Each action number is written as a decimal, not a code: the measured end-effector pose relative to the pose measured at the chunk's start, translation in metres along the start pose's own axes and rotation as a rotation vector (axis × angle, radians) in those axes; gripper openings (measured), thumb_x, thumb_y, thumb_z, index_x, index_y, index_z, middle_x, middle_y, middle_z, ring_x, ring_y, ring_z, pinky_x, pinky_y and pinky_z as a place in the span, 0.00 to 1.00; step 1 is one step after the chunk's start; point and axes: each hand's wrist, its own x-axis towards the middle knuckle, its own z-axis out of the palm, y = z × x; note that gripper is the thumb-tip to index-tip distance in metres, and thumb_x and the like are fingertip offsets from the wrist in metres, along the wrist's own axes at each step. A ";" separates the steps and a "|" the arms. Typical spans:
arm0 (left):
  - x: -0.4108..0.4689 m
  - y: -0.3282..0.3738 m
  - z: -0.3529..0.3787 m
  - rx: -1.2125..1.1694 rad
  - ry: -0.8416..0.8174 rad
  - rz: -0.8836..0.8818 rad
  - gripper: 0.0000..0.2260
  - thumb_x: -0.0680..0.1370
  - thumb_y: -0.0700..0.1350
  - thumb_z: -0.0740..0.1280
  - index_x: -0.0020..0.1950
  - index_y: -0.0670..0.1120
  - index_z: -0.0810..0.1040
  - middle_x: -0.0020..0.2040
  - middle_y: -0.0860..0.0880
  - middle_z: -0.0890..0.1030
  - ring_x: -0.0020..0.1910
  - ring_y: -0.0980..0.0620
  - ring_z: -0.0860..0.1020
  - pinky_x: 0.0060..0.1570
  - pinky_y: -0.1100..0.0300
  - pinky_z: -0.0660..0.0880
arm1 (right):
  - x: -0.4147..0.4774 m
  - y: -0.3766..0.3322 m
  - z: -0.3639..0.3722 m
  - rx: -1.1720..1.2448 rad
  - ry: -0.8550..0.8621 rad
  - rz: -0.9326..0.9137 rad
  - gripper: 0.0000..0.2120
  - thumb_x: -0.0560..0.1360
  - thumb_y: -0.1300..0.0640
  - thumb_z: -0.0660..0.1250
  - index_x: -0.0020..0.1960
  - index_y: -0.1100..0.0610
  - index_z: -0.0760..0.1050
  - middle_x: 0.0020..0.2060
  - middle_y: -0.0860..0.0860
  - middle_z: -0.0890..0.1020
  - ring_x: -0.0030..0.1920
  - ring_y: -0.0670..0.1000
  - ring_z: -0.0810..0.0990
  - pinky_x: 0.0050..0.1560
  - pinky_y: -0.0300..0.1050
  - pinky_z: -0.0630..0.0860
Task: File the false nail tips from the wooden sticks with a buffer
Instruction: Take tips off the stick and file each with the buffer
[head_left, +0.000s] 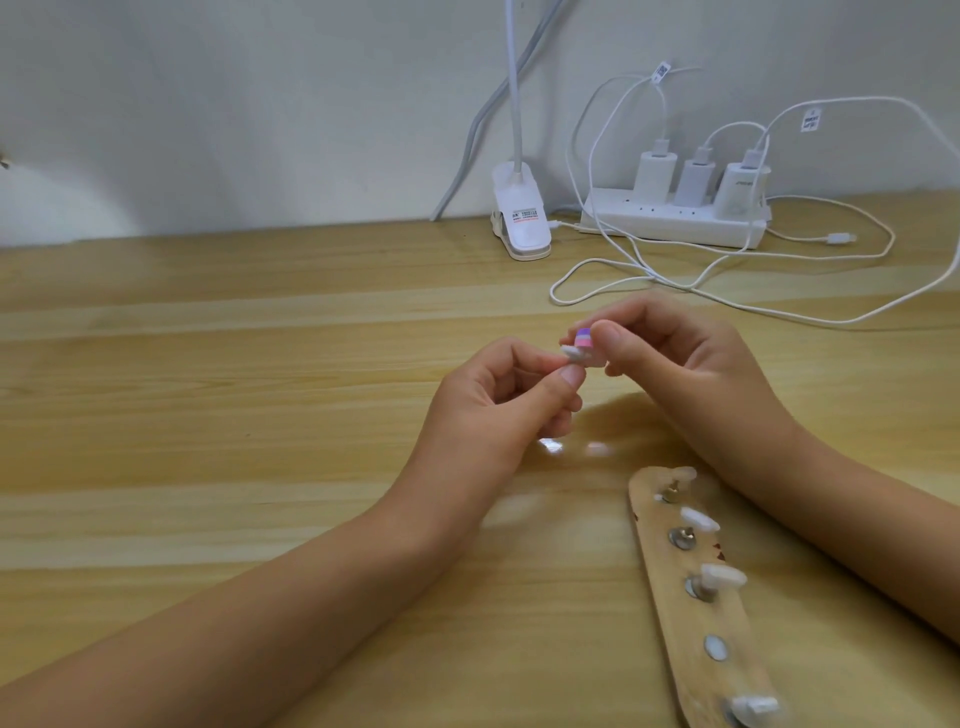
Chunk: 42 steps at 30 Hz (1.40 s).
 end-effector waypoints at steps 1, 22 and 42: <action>0.000 0.000 0.000 -0.005 -0.001 0.002 0.06 0.76 0.40 0.71 0.41 0.49 0.81 0.34 0.52 0.81 0.34 0.57 0.78 0.37 0.68 0.74 | 0.000 0.000 0.000 -0.018 0.007 -0.020 0.08 0.75 0.56 0.70 0.50 0.61 0.80 0.44 0.51 0.85 0.47 0.46 0.83 0.49 0.36 0.77; 0.002 -0.003 -0.001 -0.020 -0.007 0.005 0.07 0.76 0.39 0.70 0.40 0.49 0.80 0.35 0.53 0.81 0.37 0.57 0.80 0.41 0.66 0.76 | 0.000 0.003 -0.001 -0.046 0.028 0.005 0.14 0.75 0.52 0.67 0.52 0.61 0.81 0.48 0.57 0.86 0.51 0.56 0.84 0.56 0.54 0.80; 0.002 -0.002 0.000 -0.082 0.014 -0.014 0.03 0.75 0.38 0.70 0.43 0.44 0.79 0.37 0.51 0.81 0.39 0.56 0.82 0.42 0.64 0.78 | -0.002 0.003 -0.001 -0.100 0.009 -0.059 0.12 0.76 0.53 0.66 0.52 0.60 0.82 0.50 0.53 0.86 0.53 0.53 0.84 0.57 0.49 0.80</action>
